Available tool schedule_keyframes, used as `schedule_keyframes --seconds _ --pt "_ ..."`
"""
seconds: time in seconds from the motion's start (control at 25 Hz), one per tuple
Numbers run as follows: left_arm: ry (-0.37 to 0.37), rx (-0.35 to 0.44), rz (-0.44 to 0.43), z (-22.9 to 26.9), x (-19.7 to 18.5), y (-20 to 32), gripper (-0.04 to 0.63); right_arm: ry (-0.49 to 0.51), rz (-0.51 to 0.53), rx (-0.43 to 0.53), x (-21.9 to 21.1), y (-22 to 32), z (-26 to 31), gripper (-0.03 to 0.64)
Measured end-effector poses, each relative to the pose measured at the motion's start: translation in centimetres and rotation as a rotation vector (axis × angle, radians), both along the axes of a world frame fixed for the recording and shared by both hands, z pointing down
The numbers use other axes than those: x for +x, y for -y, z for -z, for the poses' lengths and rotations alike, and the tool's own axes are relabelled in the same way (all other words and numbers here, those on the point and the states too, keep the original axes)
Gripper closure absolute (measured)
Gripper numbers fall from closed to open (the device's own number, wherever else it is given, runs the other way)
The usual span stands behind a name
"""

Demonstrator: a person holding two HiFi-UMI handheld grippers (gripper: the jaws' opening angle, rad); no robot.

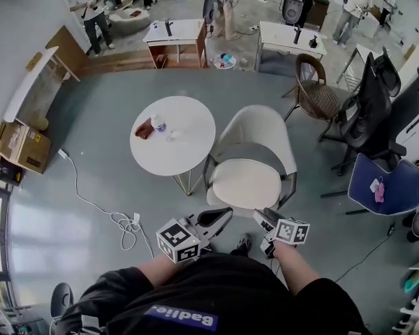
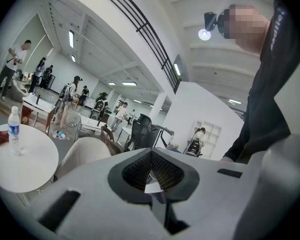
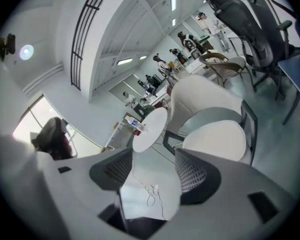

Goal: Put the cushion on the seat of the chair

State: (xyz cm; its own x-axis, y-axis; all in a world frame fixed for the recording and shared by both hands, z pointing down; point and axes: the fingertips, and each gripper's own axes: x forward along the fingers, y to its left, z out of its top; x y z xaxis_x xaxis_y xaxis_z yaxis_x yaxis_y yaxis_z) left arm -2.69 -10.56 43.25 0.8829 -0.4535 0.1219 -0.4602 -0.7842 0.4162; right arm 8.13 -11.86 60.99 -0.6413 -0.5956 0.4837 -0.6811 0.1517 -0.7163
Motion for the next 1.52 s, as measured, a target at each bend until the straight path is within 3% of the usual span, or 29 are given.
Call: schedule_keyframes --seconds 0.28,0.4,0.68,0.84,1.04,1.52 --pt "-0.047 0.061 -0.007 2.4 -0.6 0.2 0.580 0.013 0.131 0.240 -4.3 0.5 11.5 0.362" --pt "-0.054 0.073 -0.022 2.9 -0.6 -0.3 0.580 0.042 0.151 0.301 -5.7 -0.2 14.7 0.414" --pt "-0.021 0.085 -0.074 2.8 0.0 -2.3 0.580 -0.024 0.162 0.421 -6.5 -2.6 17.2 0.541" --pt "-0.011 0.096 -0.092 2.7 -0.1 -3.0 0.580 -0.073 0.174 0.501 -7.0 -3.7 18.5 0.565" --pt "0.001 0.120 -0.132 2.7 0.4 -3.7 0.580 -0.117 0.261 0.613 -9.0 -5.5 19.5 0.583" --pt "0.012 0.144 -0.135 3.0 0.5 -3.6 0.580 -0.127 0.284 0.642 -9.5 -5.4 19.6 0.589"
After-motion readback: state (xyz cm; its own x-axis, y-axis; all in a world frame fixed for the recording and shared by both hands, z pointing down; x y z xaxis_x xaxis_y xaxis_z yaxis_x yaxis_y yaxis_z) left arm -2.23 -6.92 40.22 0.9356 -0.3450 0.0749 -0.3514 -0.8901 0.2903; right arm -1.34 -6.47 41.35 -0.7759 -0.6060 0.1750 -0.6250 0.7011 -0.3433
